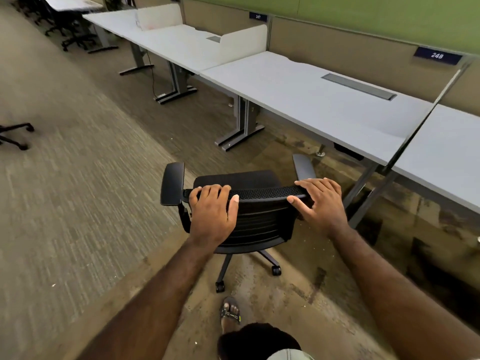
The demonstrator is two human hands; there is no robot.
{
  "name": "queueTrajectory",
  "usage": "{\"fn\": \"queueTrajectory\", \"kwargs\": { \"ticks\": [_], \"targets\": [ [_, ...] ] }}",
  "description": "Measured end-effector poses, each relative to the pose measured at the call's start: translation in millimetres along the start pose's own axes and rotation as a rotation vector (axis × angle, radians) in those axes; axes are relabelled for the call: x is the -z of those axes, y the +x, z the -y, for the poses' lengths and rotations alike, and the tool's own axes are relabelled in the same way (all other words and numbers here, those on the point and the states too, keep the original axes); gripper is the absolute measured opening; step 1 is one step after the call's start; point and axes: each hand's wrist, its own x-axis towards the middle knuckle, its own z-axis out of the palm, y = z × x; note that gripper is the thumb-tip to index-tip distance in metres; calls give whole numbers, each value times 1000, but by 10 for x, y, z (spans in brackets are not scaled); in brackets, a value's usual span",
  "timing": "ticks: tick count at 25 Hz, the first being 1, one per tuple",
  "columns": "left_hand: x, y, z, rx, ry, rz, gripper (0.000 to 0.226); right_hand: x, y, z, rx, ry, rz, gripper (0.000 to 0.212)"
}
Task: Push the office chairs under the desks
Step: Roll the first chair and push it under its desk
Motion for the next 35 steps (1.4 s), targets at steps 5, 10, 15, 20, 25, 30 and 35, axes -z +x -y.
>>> {"fn": "queueTrajectory", "kwargs": {
  "ticks": [5,10,15,20,25,30,35],
  "targets": [
    [-302,666,343,-43,-45,20,48,-375,527,30,-27,-37,-44,61],
    [-747,1409,620,-92,-88,38,46,-748,1107,-47,-109,-59,-78,63],
    [-1033,2025,781,-137,-116,62,51,-960,1620,-125,-164,-76,-52,65],
    [-1379,2614,864,-177,-140,-11,51,-1126,2132,-230,-233,-71,-4,73],
    [-1814,3207,913,-199,-152,-44,54,-1331,2684,-433,-272,-73,27,72],
    [-2170,3838,970,-253,-183,-42,59,-1548,3210,-635,-321,-72,70,73],
    [-2528,4547,1022,-293,-180,5,63,-1843,3785,-794,-433,-94,180,80]
  ]
}}
